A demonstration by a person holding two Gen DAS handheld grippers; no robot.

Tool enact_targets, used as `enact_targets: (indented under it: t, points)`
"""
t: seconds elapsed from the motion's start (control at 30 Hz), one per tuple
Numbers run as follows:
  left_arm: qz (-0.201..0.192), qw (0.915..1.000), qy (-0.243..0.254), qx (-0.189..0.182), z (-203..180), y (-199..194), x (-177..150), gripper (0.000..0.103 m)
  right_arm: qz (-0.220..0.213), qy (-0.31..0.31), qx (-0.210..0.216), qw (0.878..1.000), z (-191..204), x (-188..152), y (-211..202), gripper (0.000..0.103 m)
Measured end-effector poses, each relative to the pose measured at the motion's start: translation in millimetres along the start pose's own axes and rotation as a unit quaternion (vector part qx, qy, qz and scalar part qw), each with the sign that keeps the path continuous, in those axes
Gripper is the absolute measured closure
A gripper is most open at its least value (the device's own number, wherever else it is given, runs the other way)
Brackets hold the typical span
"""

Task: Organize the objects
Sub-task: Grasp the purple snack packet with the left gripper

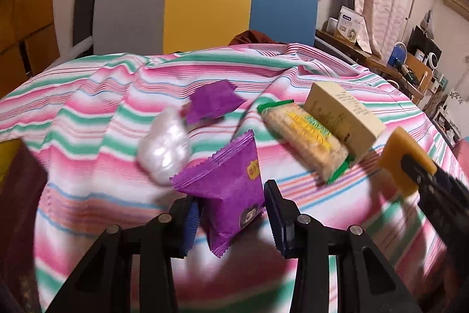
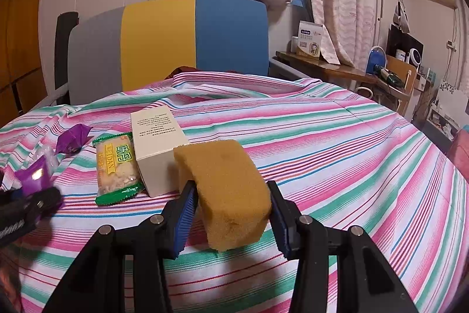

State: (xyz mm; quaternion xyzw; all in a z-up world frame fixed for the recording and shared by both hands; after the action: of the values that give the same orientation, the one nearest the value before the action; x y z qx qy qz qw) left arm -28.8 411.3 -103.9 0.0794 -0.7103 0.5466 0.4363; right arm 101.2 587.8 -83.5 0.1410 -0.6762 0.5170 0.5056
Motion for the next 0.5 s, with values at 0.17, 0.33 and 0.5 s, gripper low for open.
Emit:
enact_targets:
  t: [0.17,0.33,0.5]
  points:
    - [0.004,0.9997,-0.022,-0.01,15,-15,-17,0.061,-0.019,0.003,-0.001,1.0,-1,1,-9,0.056]
    - [0.001,0.9995,-0.025,-0.021,19,-27,-30,0.061,-0.021,0.02,0.017,0.999,-2,-2,-18,0.057]
    - [0.007,0.9985,-0.046,-0.029,30,-32,-39,0.061,-0.027,0.024,0.029,0.999,6,-9,-36,0.057]
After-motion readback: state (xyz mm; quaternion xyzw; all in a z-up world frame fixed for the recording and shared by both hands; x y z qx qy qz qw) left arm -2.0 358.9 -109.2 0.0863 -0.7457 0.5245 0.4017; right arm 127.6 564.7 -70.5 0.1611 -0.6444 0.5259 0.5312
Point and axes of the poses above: each gripper's, at about its wrist camera, not at the fingertips, and y roughly the way its jaws point, z to its left, x to its top, the point moved 3 cm from there along y, roughly the way its jaws point, and after that the axes turned 9 degrees about x, right-handed, at the moved point
